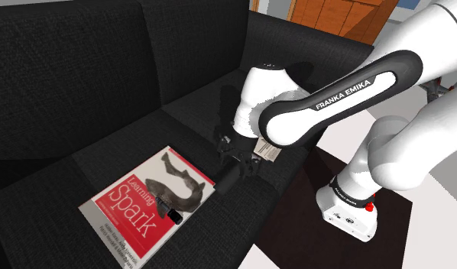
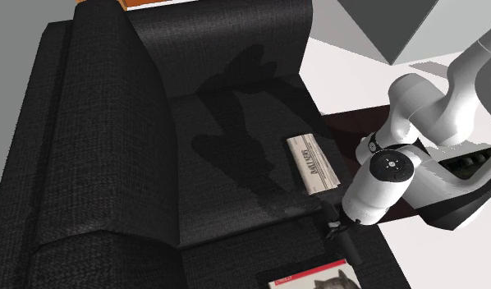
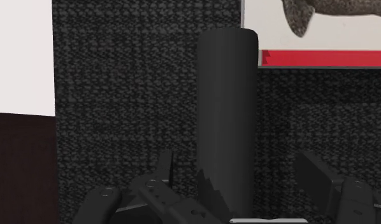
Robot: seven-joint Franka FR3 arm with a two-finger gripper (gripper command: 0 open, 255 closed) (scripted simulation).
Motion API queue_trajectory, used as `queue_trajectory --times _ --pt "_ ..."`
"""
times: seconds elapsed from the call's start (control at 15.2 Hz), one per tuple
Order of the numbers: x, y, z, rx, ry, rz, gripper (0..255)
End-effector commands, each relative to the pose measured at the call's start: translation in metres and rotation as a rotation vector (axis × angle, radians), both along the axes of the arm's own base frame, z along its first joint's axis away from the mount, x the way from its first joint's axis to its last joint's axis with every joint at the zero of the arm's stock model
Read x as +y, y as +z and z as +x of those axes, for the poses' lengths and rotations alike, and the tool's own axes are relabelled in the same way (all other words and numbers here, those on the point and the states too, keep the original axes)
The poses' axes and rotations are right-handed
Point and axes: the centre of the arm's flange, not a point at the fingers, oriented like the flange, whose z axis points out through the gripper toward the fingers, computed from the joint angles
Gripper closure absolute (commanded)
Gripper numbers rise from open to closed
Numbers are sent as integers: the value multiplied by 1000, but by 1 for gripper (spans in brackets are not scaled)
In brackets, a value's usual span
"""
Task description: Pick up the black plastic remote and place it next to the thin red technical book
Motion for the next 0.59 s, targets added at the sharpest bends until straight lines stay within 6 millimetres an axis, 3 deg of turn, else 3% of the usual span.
queue_trajectory --times 0.0,0.13,0.4,0.53 --pt "0 0 0 0 0 0 0" --pt "0 0 0 0 0 0 0" --pt "-11 49 1 0 0 0 0" --pt "-11 49 1 0 0 0 0"
